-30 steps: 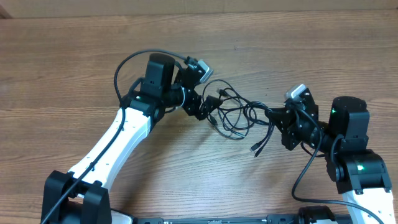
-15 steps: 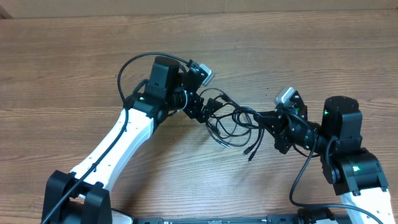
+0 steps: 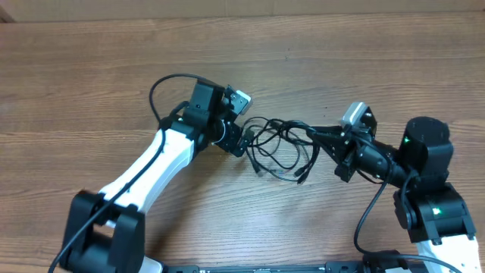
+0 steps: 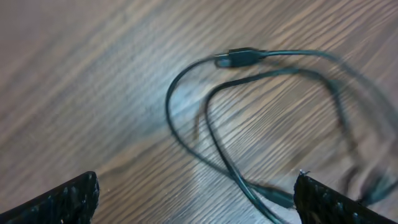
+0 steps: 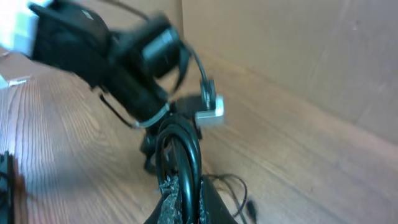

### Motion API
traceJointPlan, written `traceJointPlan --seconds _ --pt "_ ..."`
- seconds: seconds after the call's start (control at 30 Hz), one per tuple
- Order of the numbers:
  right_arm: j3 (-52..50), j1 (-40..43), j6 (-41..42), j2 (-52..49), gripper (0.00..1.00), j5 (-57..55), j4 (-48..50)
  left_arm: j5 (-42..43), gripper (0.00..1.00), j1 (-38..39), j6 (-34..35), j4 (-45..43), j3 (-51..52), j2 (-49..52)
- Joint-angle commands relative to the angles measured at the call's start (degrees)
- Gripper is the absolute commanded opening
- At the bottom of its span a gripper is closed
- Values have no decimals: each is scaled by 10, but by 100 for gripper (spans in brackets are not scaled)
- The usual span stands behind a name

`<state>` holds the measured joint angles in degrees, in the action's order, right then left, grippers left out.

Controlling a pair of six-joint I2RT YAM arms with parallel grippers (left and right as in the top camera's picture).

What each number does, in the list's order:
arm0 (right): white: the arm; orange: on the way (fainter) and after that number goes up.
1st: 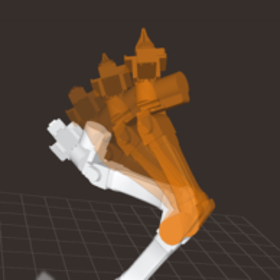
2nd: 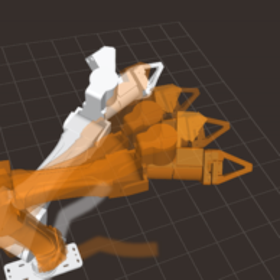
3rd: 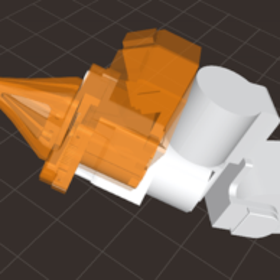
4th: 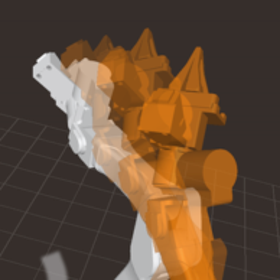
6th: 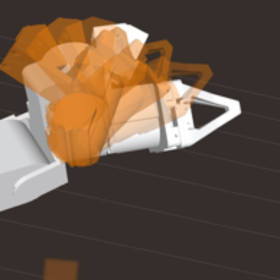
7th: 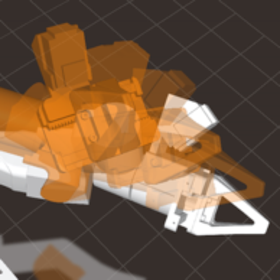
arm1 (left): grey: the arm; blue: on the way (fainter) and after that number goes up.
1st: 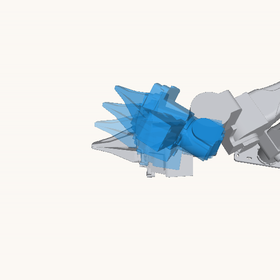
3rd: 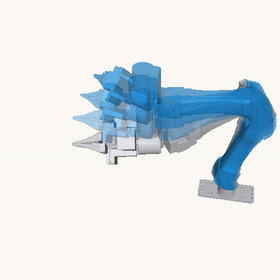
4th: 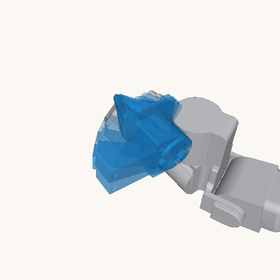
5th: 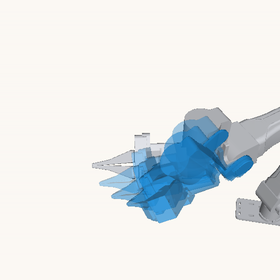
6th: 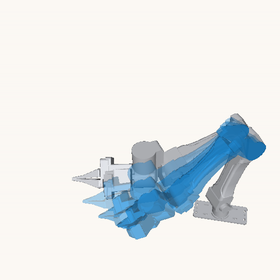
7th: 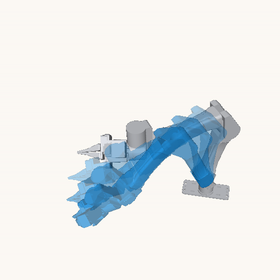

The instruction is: Untangle cables

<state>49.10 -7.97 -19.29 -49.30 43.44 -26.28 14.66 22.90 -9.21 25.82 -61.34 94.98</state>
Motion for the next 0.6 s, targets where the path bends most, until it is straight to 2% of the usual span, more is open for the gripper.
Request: traceJointPlan --seconds 0.0,0.2,0.57 --pt "4 -4 33 13 4 17 29 -15 100 3 5 2 9 38" --pt "4 -4 43 13 4 16 59 17 100 3 7 -1 9 72" --pt "4 -4 45 13 4 -8 62 19 100 3 7 -7 -6 69"
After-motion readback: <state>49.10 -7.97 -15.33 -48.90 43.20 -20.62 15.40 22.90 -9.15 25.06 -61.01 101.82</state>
